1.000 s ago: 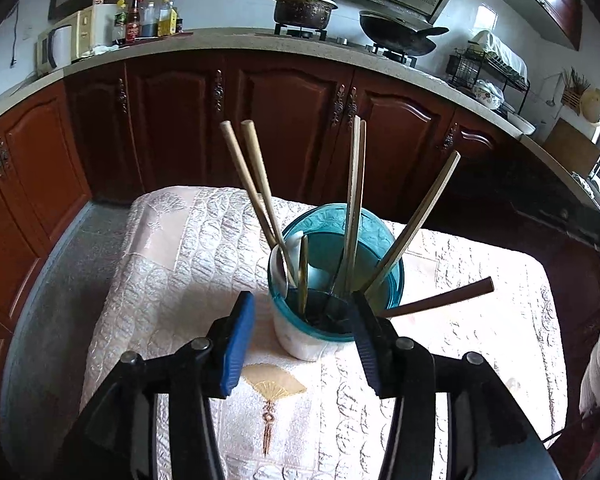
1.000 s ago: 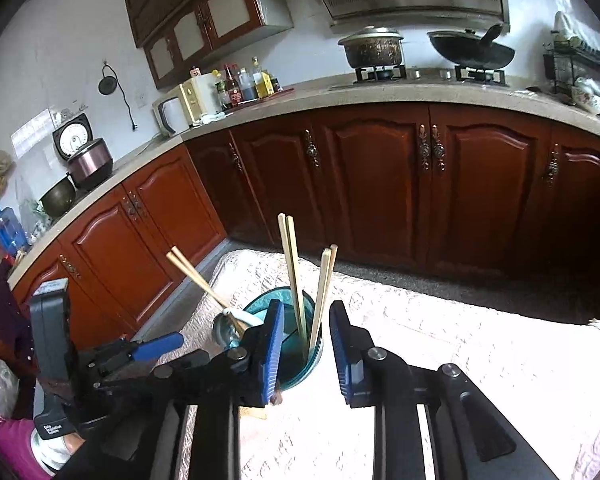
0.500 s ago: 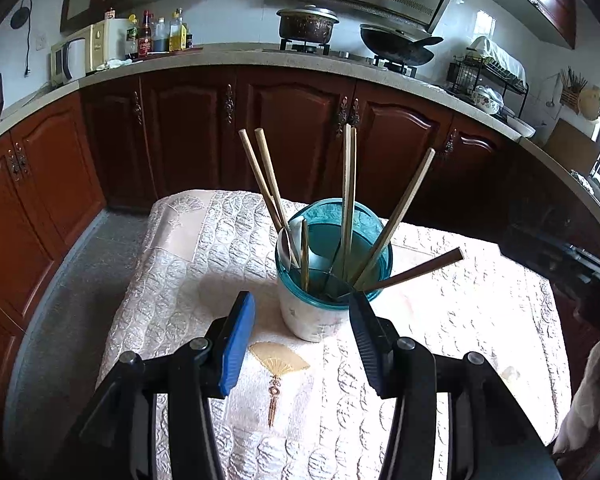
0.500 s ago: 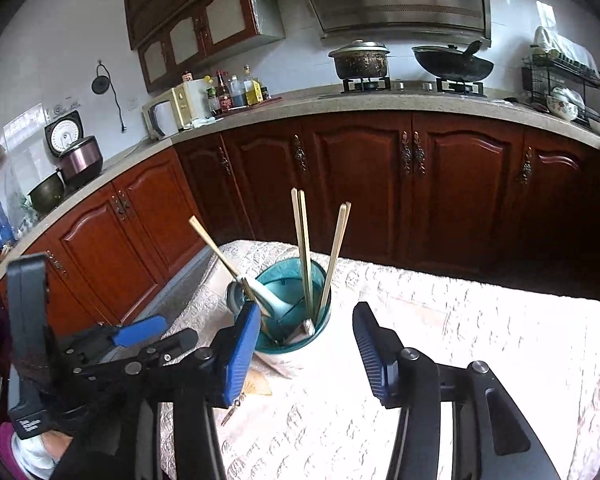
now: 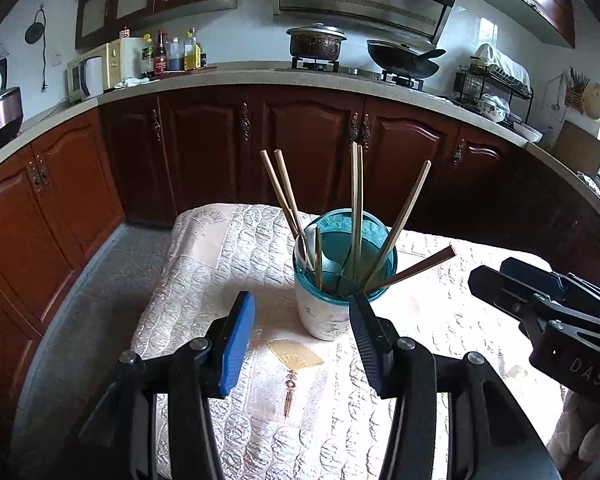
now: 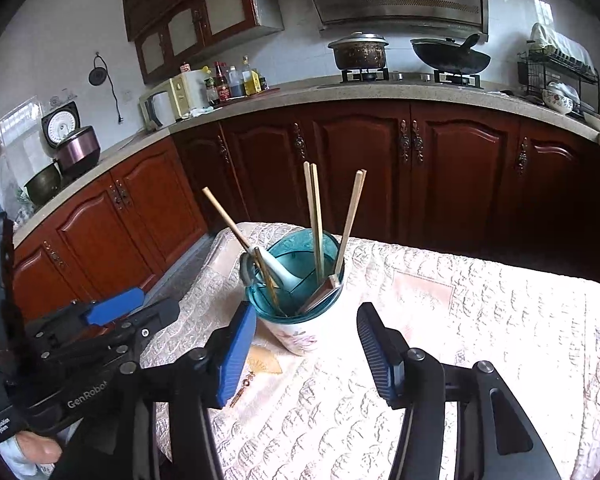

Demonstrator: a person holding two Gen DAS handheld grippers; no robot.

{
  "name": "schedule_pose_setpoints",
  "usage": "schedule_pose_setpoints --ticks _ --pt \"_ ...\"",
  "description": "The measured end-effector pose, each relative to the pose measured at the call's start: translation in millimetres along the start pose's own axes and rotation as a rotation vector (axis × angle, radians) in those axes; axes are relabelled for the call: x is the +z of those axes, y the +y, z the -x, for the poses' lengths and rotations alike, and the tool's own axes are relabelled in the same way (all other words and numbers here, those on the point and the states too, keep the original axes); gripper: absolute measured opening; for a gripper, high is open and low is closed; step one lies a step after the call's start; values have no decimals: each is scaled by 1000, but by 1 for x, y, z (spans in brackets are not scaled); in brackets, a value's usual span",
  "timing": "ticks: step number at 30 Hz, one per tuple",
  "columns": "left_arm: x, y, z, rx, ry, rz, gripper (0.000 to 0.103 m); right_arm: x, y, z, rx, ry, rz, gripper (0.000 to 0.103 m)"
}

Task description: Organize utensils

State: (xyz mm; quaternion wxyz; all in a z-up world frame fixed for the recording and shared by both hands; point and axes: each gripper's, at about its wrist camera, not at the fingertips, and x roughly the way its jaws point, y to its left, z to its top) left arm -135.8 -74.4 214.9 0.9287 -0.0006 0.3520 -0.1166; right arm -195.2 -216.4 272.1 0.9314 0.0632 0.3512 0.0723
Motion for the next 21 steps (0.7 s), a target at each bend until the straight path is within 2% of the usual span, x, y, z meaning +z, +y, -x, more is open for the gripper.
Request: schedule_pose_setpoints --ticks 12,21 --pt "-4 1 5 55 -4 -9 50 -3 0 1 -13 1 -1 63" --pt "-5 10 2 61 2 14 50 -4 1 -4 -20 13 0 63"
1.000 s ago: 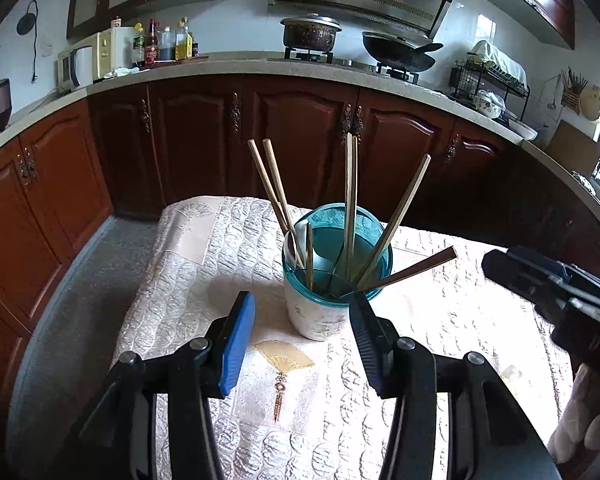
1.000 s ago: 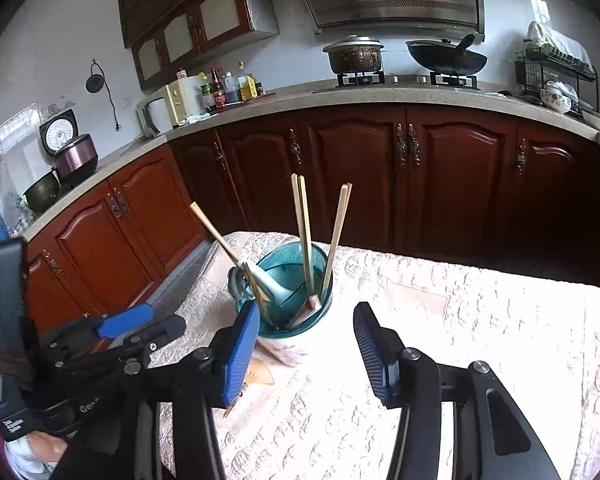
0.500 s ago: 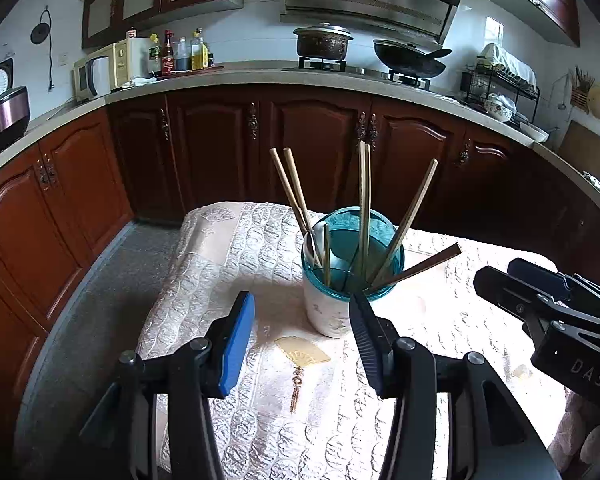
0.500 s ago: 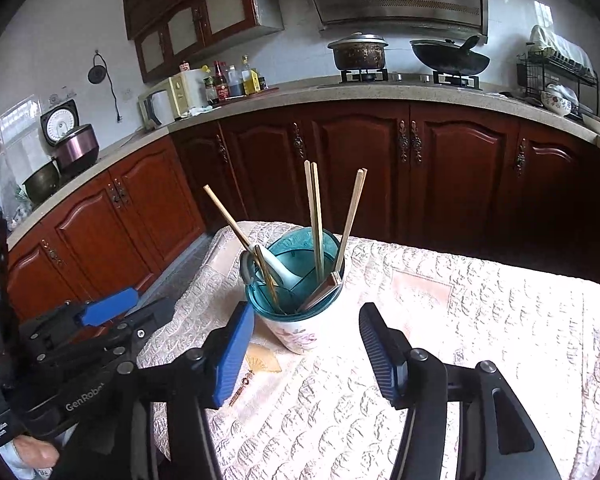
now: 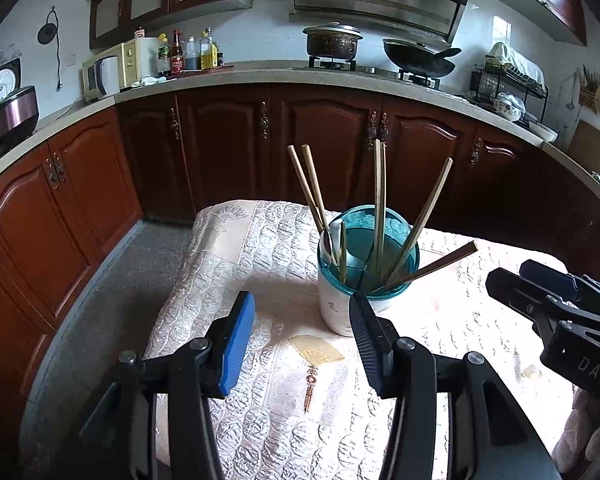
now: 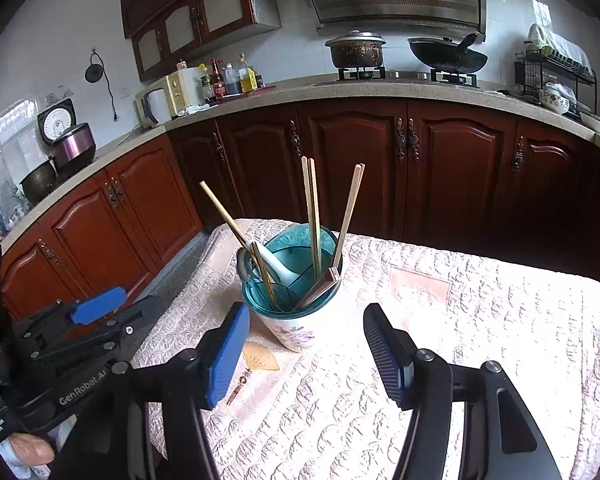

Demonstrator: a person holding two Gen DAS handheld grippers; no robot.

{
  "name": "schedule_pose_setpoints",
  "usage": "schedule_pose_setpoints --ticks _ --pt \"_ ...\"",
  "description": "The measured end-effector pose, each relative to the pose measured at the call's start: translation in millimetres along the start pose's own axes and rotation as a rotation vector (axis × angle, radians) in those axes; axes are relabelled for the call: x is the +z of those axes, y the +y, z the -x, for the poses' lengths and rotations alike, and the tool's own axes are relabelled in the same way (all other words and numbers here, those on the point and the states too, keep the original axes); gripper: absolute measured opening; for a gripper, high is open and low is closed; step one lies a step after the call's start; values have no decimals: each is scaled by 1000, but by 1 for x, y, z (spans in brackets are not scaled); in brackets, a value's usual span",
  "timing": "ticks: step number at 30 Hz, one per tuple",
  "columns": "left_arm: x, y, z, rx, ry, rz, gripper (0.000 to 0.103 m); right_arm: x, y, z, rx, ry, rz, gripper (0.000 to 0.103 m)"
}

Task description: Organize utensils

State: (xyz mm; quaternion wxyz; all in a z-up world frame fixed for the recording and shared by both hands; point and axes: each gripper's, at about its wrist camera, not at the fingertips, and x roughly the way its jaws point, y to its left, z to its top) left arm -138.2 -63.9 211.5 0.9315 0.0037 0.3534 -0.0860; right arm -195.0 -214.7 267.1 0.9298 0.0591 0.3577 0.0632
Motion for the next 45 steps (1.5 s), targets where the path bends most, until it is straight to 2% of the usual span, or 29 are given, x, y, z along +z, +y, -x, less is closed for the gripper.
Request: schedule_pose_setpoints --ticks 10,45 --pt "2 -1 1 21 -27 -9 50 0 6 -4 -2 2 11 65" --pt "6 -3 -1 22 -23 -9 50 5 15 -15 3 19 35 66"
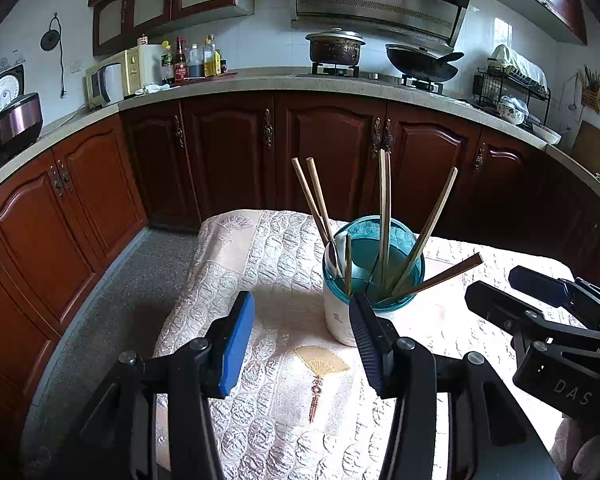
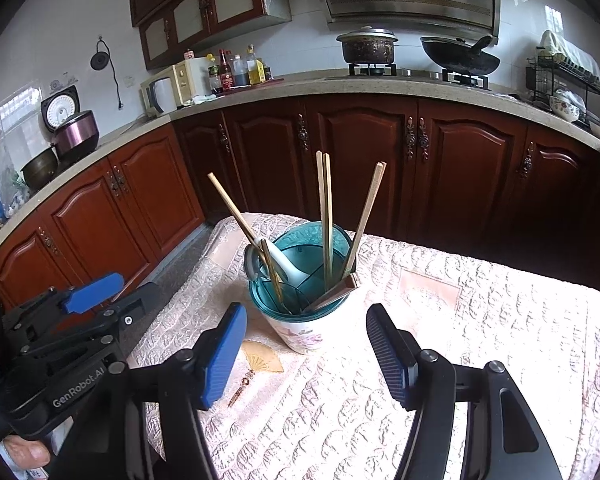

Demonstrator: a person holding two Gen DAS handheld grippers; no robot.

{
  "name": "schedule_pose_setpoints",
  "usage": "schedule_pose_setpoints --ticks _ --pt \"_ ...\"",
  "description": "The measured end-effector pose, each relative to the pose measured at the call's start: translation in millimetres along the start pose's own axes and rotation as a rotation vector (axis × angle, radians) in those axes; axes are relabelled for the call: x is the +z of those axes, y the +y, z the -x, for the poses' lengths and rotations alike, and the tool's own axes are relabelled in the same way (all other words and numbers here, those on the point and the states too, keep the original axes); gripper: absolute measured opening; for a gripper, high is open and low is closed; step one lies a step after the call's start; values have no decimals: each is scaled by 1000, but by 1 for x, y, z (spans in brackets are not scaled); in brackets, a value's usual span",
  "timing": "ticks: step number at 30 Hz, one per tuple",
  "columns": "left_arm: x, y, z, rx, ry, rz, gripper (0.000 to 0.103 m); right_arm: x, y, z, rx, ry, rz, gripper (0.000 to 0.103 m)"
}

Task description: Organize utensils

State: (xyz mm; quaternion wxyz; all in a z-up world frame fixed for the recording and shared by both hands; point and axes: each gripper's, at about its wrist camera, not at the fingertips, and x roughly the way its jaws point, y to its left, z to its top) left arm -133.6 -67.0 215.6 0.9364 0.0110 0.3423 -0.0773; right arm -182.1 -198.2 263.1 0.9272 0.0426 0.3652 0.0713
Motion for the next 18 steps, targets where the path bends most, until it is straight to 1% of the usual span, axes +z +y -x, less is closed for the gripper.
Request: schedule_pose_setpoints --ticks 18 --pt "0 3 -6 -1 11 9 50 -1 8 -8 3 21 10 67"
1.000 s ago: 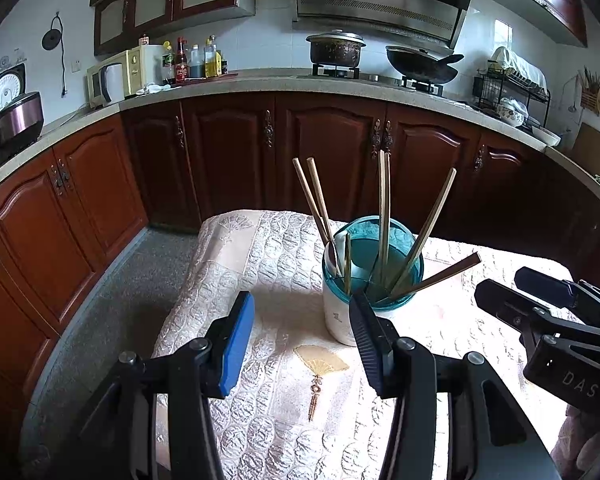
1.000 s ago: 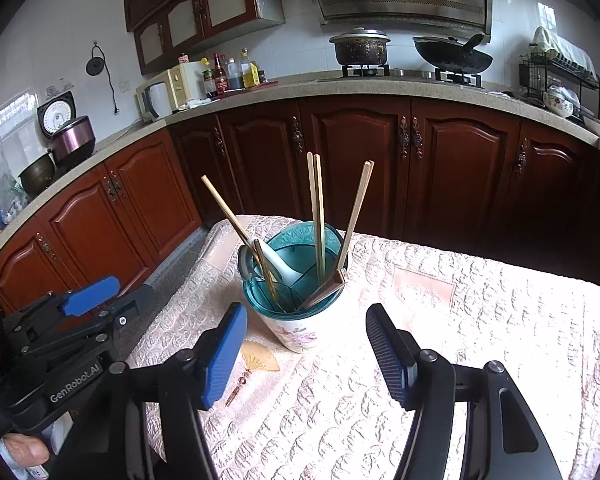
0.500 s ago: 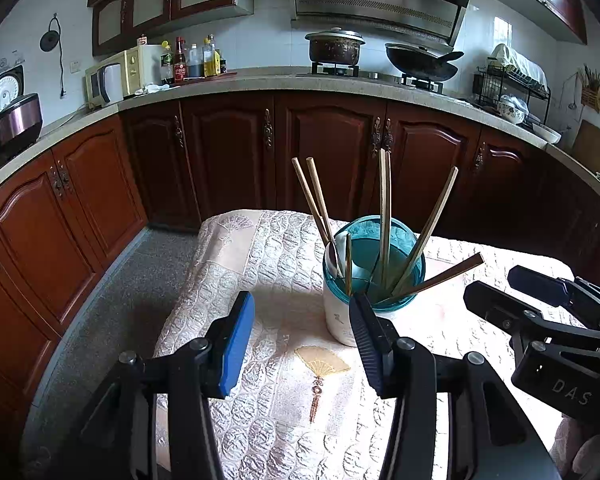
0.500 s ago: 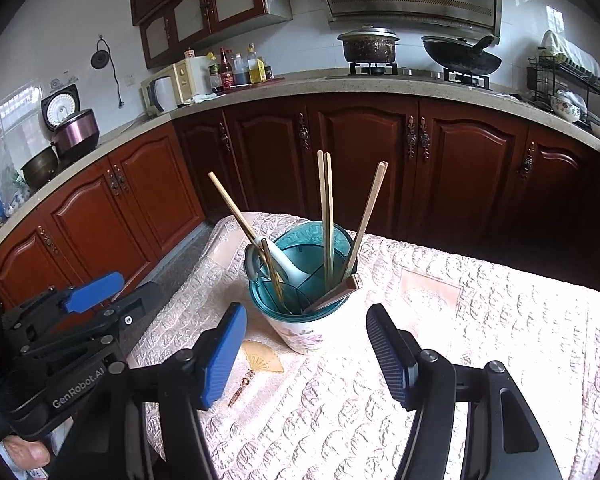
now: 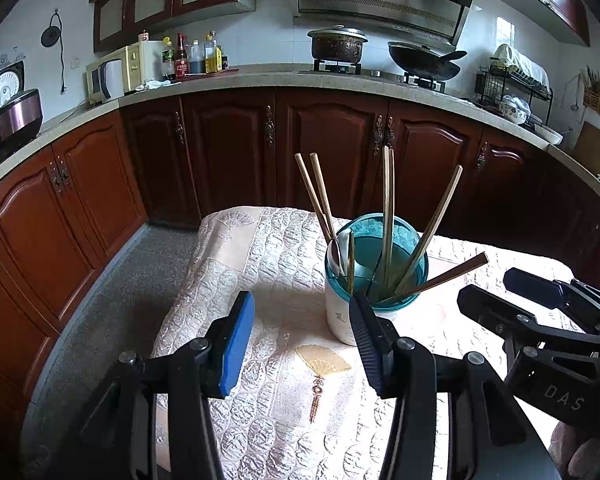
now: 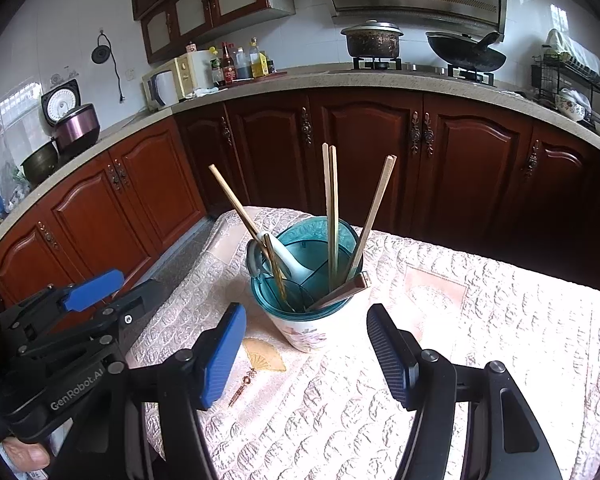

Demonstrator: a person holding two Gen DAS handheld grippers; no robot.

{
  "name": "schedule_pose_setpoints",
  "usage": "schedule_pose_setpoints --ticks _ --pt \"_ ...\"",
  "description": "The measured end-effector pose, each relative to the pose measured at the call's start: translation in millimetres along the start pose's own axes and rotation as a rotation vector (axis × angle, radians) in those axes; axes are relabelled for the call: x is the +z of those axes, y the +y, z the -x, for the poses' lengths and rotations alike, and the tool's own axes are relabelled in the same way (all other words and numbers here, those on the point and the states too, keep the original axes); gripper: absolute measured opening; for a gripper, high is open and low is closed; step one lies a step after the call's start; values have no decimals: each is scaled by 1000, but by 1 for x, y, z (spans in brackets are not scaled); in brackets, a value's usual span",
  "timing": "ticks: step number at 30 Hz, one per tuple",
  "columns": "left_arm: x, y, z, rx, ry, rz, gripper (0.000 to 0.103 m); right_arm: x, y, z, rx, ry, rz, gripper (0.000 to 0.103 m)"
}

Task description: Organize utensils

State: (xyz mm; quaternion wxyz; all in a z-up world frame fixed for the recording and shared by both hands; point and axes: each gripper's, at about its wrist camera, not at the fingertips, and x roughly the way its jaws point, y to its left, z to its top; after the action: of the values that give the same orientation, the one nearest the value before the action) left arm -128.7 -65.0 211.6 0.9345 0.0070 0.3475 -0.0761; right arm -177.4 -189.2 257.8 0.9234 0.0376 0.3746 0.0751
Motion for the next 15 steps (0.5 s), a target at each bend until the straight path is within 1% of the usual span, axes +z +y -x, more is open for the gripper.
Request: schedule_pose_setpoints --ticks 15 --pt "0 -1 -2 -2 7 -3 50 -1 2 -5 9 11 2 67"
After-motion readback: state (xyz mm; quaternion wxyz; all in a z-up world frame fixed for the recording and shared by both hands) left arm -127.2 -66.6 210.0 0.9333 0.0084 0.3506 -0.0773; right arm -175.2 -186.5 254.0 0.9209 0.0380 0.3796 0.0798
